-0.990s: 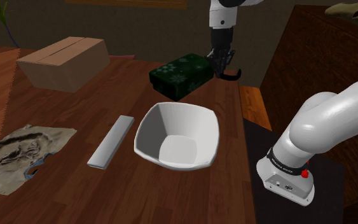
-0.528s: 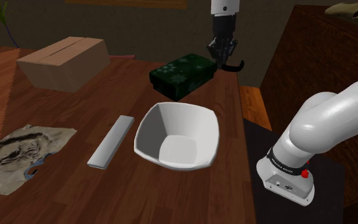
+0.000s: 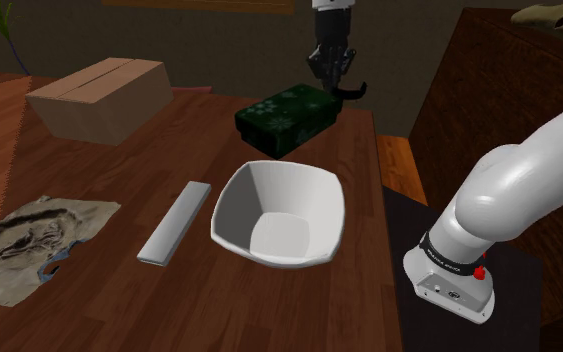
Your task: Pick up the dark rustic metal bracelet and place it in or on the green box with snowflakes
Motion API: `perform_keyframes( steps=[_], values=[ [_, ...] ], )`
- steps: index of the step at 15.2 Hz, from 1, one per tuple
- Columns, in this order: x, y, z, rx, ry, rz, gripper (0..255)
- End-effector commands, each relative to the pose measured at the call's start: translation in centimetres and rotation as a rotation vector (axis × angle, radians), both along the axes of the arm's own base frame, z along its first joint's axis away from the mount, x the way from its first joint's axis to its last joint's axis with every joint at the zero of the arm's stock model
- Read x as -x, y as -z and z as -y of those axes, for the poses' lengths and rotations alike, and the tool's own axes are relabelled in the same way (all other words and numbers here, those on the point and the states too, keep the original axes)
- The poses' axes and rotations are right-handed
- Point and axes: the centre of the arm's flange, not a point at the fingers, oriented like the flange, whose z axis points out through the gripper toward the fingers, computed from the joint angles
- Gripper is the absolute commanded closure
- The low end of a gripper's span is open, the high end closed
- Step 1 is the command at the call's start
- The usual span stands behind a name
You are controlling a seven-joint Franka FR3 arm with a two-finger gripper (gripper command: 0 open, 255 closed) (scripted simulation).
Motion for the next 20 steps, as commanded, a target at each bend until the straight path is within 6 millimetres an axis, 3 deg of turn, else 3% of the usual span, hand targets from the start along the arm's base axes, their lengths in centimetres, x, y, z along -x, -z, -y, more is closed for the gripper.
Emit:
perform_keyframes(
  steps=[1, 10, 20],
  values=[
    [-3.0, 0.1, -0.1, 0.000, 0.000, 0.000, 255],
    [-15.5, -0.3, -1.3, 0.000, 0.000, 0.000, 255],
    [-15.5, 4.9, -1.3, 0.000, 0.000, 0.000, 255]
  ],
)
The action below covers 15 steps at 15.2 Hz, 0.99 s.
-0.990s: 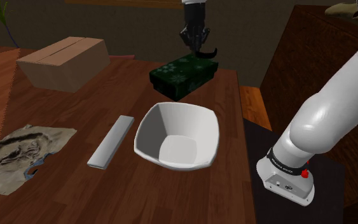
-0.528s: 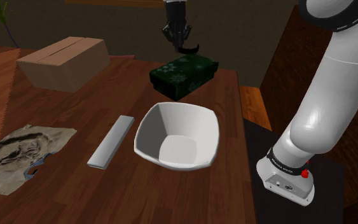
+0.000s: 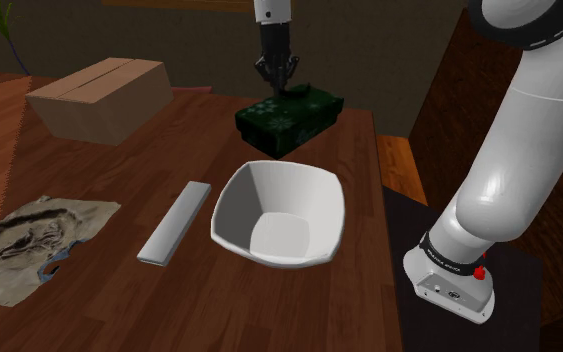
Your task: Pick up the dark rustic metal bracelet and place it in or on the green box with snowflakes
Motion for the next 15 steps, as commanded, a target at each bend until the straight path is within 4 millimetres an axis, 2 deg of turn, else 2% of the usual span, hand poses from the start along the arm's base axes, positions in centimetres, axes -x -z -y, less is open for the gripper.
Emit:
perform_keyframes(
  steps=[1, 5, 12, 13, 15],
  values=[
    [0.0, 1.1, 0.0, 0.000, 0.000, 0.001, 255],
    [0.0, 3.1, 0.0, 0.000, 0.000, 0.001, 255],
    [0.0, 3.1, 0.0, 0.000, 0.000, 0.001, 255],
    [0.0, 3.1, 0.0, 0.000, 0.000, 0.001, 0],
    [0.0, 3.1, 0.0, 0.000, 0.000, 0.001, 0]
  ],
)
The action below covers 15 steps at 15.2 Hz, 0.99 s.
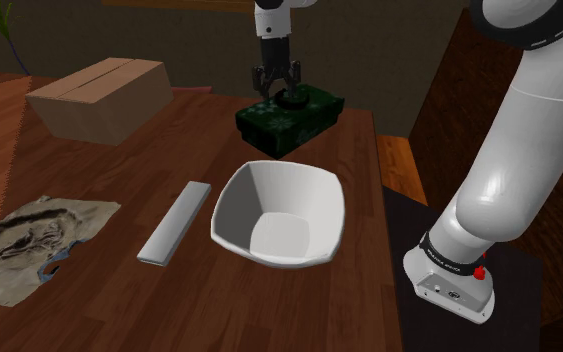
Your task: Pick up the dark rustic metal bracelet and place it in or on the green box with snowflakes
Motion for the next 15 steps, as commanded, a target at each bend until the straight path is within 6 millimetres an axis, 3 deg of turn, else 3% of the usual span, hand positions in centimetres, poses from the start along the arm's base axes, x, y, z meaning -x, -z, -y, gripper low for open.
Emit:
perform_keyframes(
  steps=[1, 3, 7, 15],
  values=[
    [0.0, 0.0, 0.0, 0.000, 0.000, 0.000, 0],
    [0.0, 0.0, 0.0, 0.000, 0.000, 0.000, 0],
    [-1.0, -4.9, 0.5, 0.000, 0.000, 0.000, 0],
    [-1.0, -4.9, 0.5, 0.000, 0.000, 0.000, 0]
  ],
)
